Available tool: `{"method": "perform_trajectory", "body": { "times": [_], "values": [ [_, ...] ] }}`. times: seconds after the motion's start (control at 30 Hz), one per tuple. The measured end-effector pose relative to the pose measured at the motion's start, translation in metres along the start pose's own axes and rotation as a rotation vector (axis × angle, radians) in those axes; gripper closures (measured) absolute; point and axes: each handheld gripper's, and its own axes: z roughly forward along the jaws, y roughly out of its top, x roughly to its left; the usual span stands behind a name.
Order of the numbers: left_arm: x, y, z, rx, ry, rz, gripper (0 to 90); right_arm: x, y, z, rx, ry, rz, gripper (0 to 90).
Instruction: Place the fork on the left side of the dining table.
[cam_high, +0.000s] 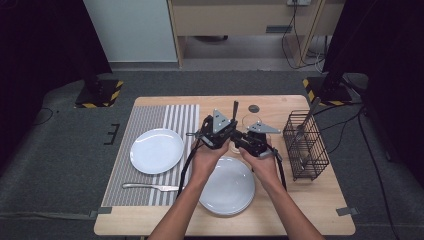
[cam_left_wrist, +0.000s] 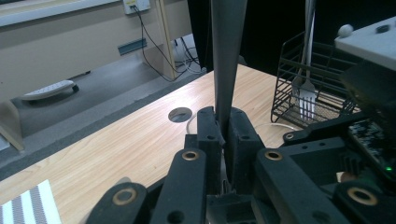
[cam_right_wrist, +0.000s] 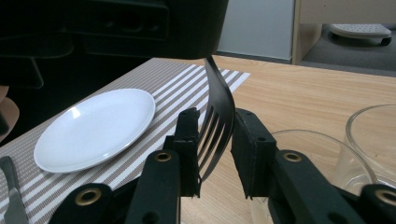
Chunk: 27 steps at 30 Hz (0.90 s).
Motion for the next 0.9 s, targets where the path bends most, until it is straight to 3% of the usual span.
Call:
{"method": "perform_trajectory", "body": {
  "times": [0.23, 0.4, 0.6, 0.77, 0.83, 0.9],
  "values": [
    [-0.001, 0.001, -0.001, -0.017, -0.016, -0.031, 85.1, -0.005, -0.001, 0.000, -0.026, 0.015, 0.036, 80.6],
    [0.005, -0.003, -0.004, -0.048, -0.056, -0.096, 84.8, -0.009, 0.000, -0.003, -0.039, 0.016, 0.062, 88.3],
    [0.006, -0.011, -0.010, -0.057, -0.054, -0.079, 82.8, -0.003, 0.000, -0.005, -0.023, -0.025, -0.013, 88.7],
    [0.004, -0.018, -0.013, -0.036, -0.001, -0.032, 72.7, 0.002, -0.002, -0.004, -0.011, -0.062, -0.062, 88.8],
    [0.003, -0.022, -0.015, -0.036, 0.011, -0.038, 65.4, 0.002, -0.003, -0.004, -0.001, -0.071, -0.075, 88.8],
    [0.002, -0.024, -0.018, -0.040, 0.027, -0.025, 64.7, 0.002, -0.004, -0.004, 0.010, -0.082, -0.089, 88.8]
  ]
}}
